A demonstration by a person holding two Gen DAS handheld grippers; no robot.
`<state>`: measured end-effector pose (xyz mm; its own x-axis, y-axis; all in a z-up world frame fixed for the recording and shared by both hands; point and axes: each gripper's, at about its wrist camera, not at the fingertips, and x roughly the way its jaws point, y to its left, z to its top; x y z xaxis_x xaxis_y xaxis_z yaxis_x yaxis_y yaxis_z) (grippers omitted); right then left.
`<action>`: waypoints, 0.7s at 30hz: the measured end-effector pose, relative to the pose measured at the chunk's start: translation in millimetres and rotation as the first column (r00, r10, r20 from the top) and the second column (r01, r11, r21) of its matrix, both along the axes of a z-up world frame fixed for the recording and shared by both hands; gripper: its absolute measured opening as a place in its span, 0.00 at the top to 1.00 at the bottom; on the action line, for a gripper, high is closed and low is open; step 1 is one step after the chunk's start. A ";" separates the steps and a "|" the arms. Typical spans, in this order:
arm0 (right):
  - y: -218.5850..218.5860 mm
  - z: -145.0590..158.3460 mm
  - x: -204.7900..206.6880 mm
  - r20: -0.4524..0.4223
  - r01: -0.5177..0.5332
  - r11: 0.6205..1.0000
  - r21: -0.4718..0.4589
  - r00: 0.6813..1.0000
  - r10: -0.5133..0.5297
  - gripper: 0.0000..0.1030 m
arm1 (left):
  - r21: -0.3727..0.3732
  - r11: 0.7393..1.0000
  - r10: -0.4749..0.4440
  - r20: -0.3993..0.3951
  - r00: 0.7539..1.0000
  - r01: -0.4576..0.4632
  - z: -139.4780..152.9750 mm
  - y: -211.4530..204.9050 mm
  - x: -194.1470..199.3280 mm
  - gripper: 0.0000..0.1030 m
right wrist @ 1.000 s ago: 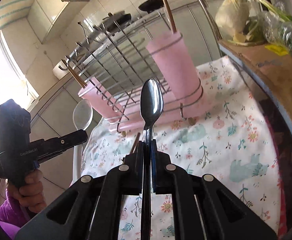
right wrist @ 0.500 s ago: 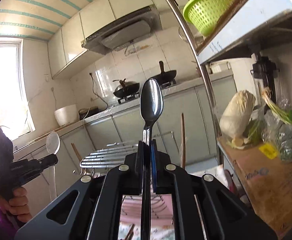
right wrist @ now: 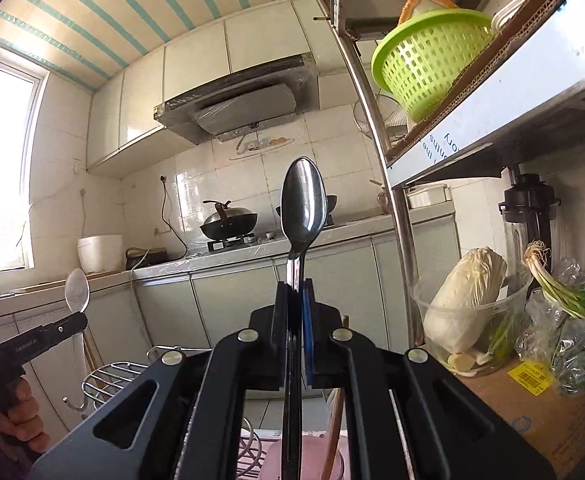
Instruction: Organize utensils
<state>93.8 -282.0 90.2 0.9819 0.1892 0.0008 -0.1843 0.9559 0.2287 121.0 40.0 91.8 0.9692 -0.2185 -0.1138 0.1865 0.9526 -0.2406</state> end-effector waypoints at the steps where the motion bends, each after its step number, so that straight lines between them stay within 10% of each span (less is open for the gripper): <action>1: 0.4 -3.0 2.8 0.000 0.005 1.000 -0.002 1.000 -0.005 0.93 | 0.003 1.000 0.010 0.009 1.000 -0.010 -3.6 -0.7 1.8 0.97; 21: 14.0 -36.4 14.4 0.042 0.026 0.997 -0.069 0.999 -0.023 0.97 | 0.068 0.995 0.066 0.041 0.997 -0.068 -62.3 -8.9 -8.3 0.97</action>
